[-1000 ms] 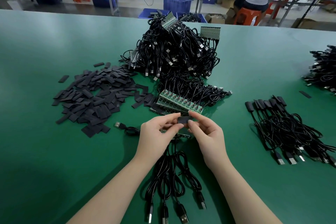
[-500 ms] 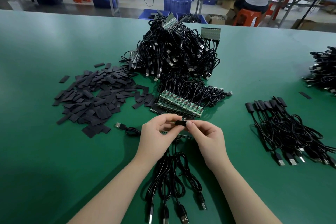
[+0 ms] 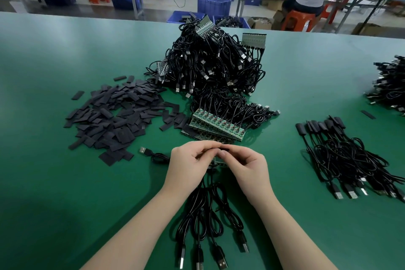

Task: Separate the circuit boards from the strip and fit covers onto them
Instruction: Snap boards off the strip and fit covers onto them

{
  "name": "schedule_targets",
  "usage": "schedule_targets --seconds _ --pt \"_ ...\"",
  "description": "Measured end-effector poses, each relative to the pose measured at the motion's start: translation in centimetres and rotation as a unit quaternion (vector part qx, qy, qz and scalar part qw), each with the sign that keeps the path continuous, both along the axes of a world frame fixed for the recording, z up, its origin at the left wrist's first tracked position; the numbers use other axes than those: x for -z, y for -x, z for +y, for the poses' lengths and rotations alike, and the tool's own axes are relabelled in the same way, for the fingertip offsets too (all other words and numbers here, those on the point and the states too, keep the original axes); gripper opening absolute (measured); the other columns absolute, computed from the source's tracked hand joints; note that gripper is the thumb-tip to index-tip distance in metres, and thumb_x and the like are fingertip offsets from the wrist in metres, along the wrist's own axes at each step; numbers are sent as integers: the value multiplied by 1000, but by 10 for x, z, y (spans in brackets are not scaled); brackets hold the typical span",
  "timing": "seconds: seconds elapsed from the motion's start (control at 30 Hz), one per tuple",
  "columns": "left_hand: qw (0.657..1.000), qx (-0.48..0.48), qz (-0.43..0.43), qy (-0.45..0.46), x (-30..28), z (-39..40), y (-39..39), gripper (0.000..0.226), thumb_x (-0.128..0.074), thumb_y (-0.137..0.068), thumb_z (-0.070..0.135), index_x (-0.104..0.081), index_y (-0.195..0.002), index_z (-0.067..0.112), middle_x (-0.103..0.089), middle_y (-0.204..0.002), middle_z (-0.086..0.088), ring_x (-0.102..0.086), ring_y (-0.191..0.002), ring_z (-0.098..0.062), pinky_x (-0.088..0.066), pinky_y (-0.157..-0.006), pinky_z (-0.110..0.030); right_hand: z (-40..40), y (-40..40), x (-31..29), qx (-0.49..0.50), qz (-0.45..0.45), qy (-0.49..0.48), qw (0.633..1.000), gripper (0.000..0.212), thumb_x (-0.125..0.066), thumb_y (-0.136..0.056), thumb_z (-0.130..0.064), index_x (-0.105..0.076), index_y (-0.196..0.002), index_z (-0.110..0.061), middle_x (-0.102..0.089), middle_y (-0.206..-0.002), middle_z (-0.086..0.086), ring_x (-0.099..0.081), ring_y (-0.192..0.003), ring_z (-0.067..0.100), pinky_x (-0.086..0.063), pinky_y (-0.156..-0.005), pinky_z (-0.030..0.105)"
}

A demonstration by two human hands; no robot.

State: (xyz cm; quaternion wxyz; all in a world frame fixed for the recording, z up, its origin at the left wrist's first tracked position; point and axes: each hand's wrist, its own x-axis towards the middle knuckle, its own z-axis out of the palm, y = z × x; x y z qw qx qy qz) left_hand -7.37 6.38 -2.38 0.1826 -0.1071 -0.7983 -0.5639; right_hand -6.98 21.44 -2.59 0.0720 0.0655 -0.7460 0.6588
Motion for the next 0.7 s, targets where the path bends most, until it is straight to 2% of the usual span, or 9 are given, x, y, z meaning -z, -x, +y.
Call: schedule_targets --seconds 0.17,0.23,0.33,0.43,0.7 --pt "1000 0 -13 24 0 -1 1 36 -71 -86 17 -66 -101 50 -69 -95 30 -67 -86 6 -51 -77 -11 -2 0 1 16 -2 -7 1000 23 -79 -83 -21 -78 -91 -42 -75 -81 2 -67 -74 24 -54 -70 29" --pt "999 -1 -19 27 1 -2 1 34 -71 -86 16 -68 -98 47 -70 -94 27 -67 -85 5 -52 -77 -12 -1 0 2 14 3 -10 1000 23 -79 -83 -19 -78 -90 -42 -76 -82 -4 -70 -77 18 -55 -72 27" --pt "999 -3 -36 14 4 -2 3 24 -72 -86 15 -74 -94 37 -73 -88 20 -68 -82 4 -53 -75 -14 0 0 2 13 5 -20 1000 22 -79 -83 -17 -77 -87 -39 -77 -85 -14 -72 -83 6 -53 -74 16" --pt "999 -1 -44 10 5 -2 4 21 -72 -86 14 -76 -95 32 -73 -87 17 -69 -80 3 -54 -75 -15 -1 1 3 17 5 -32 999 21 -78 -84 -18 -76 -86 -39 -76 -86 -16 -71 -84 2 -52 -74 13" --pt "999 11 -49 4 2 -3 4 35 -71 -86 14 -69 -82 48 -72 -82 21 -69 -75 3 -51 -71 -10 0 2 2 14 2 -44 999 22 -80 -82 -21 -74 -83 -43 -75 -82 -16 -71 -79 5 -54 -72 17"
